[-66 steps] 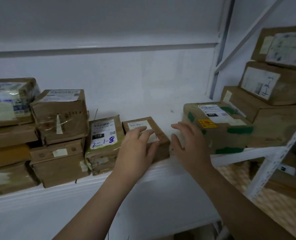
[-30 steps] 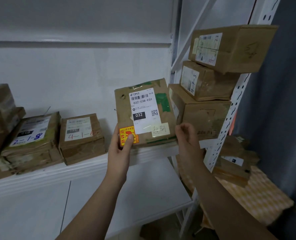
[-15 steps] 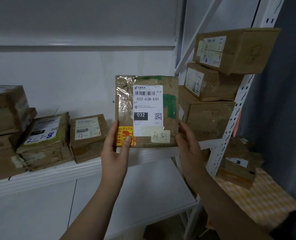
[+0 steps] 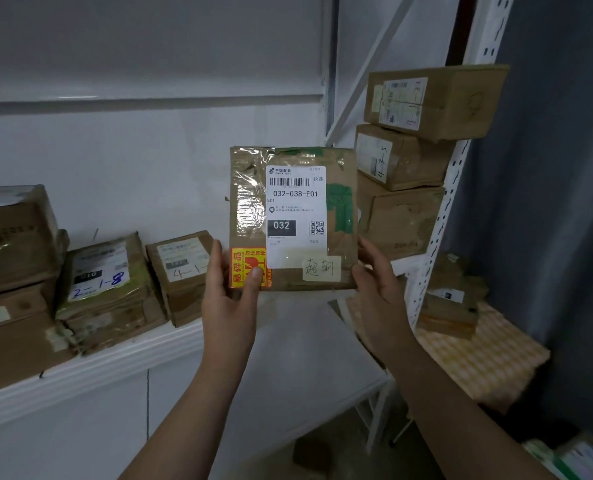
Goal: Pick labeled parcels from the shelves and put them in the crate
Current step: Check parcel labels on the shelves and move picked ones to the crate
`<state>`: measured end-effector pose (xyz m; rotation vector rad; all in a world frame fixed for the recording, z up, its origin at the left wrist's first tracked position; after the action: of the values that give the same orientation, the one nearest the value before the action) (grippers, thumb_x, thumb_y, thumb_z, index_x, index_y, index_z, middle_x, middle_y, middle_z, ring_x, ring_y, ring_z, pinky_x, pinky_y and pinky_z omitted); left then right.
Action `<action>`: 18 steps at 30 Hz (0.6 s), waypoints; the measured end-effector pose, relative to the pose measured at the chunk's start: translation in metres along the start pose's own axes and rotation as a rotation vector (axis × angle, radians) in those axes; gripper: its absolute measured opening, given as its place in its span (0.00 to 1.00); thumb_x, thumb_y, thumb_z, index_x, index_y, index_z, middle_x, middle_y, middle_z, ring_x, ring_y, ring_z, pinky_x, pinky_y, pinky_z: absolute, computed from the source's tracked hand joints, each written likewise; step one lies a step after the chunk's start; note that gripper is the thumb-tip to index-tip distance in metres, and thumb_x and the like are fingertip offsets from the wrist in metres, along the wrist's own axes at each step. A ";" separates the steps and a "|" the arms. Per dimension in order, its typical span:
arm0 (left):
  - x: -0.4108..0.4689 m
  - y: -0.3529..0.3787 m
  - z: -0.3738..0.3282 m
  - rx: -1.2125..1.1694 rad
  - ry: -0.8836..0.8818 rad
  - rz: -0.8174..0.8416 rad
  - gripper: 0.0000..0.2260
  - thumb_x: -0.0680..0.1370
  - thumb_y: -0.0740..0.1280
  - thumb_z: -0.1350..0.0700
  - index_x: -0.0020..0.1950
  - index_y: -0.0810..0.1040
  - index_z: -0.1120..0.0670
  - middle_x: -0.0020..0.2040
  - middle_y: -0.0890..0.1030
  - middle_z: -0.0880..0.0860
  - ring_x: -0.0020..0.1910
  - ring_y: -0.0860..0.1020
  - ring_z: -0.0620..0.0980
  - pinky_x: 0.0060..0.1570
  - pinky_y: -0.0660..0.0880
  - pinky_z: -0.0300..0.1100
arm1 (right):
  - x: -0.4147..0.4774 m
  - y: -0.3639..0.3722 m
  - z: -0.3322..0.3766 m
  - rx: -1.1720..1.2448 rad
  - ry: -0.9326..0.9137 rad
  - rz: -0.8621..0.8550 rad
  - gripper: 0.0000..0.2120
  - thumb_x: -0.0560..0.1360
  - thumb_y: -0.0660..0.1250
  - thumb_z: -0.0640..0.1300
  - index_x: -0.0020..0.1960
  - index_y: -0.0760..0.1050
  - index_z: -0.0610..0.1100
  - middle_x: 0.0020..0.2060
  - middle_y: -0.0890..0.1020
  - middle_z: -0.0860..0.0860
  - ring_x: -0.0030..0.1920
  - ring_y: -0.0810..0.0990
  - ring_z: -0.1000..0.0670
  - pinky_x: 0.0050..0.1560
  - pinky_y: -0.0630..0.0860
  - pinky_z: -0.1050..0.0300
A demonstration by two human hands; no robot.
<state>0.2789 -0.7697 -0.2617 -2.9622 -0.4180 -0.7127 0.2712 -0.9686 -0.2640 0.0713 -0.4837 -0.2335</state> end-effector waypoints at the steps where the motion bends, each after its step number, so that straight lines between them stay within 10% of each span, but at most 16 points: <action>1: -0.002 -0.002 -0.001 0.015 0.007 0.018 0.28 0.78 0.65 0.54 0.76 0.60 0.52 0.68 0.73 0.51 0.64 0.73 0.45 0.61 0.74 0.42 | -0.006 0.000 0.003 -0.010 -0.004 -0.015 0.19 0.81 0.57 0.36 0.68 0.70 0.52 0.60 0.78 0.53 0.62 0.77 0.51 0.61 0.76 0.49; 18: -0.150 0.061 -0.030 -0.124 -0.033 0.543 0.17 0.78 0.66 0.54 0.67 0.72 0.49 0.57 0.80 0.46 0.54 0.78 0.38 0.54 0.75 0.32 | -0.197 -0.113 0.071 -0.225 0.068 -0.580 0.12 0.80 0.61 0.42 0.62 0.69 0.48 0.54 0.79 0.52 0.51 0.80 0.59 0.48 0.78 0.63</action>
<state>0.1547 -0.8690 -0.3036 -2.9783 0.4341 -0.6357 0.0450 -1.0324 -0.3047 -0.0026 -0.3574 -0.8495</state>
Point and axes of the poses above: each hand's wrist, its own x-axis towards the middle knuckle, its own y-axis out of the palm, z = x × y, the point moved 4 cm from there along x, towards the middle knuckle
